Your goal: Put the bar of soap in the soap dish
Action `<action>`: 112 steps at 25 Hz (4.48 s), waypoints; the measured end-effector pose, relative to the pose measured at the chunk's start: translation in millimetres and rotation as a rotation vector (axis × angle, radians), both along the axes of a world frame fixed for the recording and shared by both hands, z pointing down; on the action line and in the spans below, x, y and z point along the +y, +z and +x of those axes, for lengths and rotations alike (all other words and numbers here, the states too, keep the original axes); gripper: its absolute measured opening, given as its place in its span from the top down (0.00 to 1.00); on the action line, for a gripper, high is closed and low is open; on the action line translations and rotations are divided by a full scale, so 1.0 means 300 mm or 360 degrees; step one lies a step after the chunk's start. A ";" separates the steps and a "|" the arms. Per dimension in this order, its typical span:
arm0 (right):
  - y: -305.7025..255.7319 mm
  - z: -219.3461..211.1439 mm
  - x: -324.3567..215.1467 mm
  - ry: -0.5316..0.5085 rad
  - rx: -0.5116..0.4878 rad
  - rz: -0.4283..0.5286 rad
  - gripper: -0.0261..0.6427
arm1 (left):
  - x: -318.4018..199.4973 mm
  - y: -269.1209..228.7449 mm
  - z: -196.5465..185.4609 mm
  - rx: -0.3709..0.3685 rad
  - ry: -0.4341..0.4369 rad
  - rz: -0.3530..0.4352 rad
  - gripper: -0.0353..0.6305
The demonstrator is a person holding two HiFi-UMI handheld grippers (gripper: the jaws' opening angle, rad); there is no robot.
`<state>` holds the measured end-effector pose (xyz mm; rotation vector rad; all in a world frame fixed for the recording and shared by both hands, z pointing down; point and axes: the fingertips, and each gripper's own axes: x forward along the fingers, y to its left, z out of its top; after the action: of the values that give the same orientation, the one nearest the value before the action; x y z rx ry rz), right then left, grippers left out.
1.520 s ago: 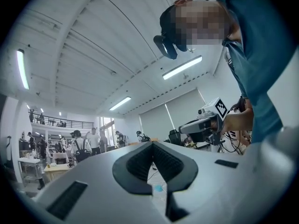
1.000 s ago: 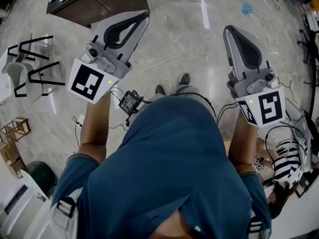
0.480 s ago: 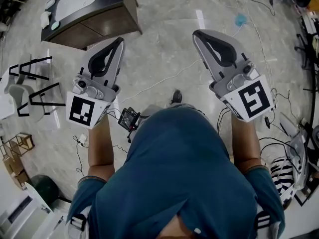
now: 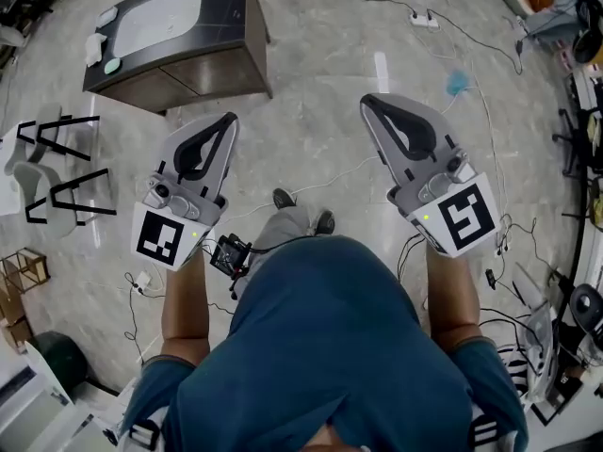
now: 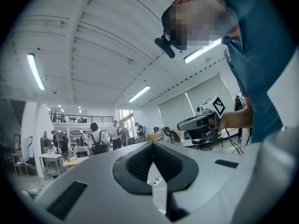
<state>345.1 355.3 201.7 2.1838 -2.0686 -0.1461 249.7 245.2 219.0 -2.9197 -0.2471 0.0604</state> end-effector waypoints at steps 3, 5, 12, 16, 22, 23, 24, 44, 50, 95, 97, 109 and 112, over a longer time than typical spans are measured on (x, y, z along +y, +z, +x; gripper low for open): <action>-0.009 0.039 -0.096 0.0016 0.0002 0.0004 0.94 | -0.097 0.009 0.035 -0.0031 0.0014 -0.0002 0.94; -0.025 0.064 -0.170 0.0013 0.0012 0.0011 0.94 | -0.170 -0.005 0.059 -0.0018 0.0012 0.0005 0.94; -0.033 0.100 -0.396 0.0006 0.0029 0.0016 0.94 | -0.395 -0.029 0.086 0.0015 -0.0018 0.0001 0.94; -0.033 0.107 -0.503 -0.0035 0.0033 0.0011 0.94 | -0.501 -0.035 0.091 0.0027 -0.0061 -0.0003 0.94; -0.007 0.174 -0.640 -0.0131 0.0024 -0.0010 0.94 | -0.615 -0.002 0.131 -0.0014 -0.0155 -0.0021 0.94; -0.002 0.188 -0.663 -0.0156 0.0018 -0.0009 0.94 | -0.634 0.005 0.138 -0.0025 -0.0184 -0.0017 0.94; 0.003 0.202 -0.685 -0.0184 0.0014 -0.0006 0.94 | -0.655 0.010 0.147 -0.0033 -0.0217 -0.0008 0.94; -0.003 0.430 -1.071 -0.0714 0.0006 0.0054 0.94 | -0.919 -0.035 0.291 0.0057 -0.0754 0.0046 0.94; 0.005 0.394 -1.184 -0.0759 -0.0001 0.0043 0.94 | -1.013 -0.025 0.246 0.0023 -0.0812 0.0062 0.94; 0.098 0.123 -2.092 -0.1237 -0.0004 -0.0007 0.94 | -1.751 0.045 0.017 -0.0087 -0.1257 0.0089 0.94; 0.100 0.106 -2.127 -0.1261 -0.0009 -0.0012 0.94 | -1.780 0.044 0.000 -0.0088 -0.1281 0.0085 0.94; 0.136 -0.055 -2.385 -0.1252 -0.0044 -0.0067 0.94 | -2.035 0.060 -0.165 -0.0093 -0.1287 0.0025 0.94; 0.141 -0.101 -2.454 -0.1230 -0.0051 -0.0082 0.94 | -2.103 0.061 -0.217 -0.0102 -0.1270 0.0013 0.94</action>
<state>314.7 -380.9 244.1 1.2512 -2.7705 -0.1244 184.8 -385.8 237.3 -2.7840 0.8959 -0.1566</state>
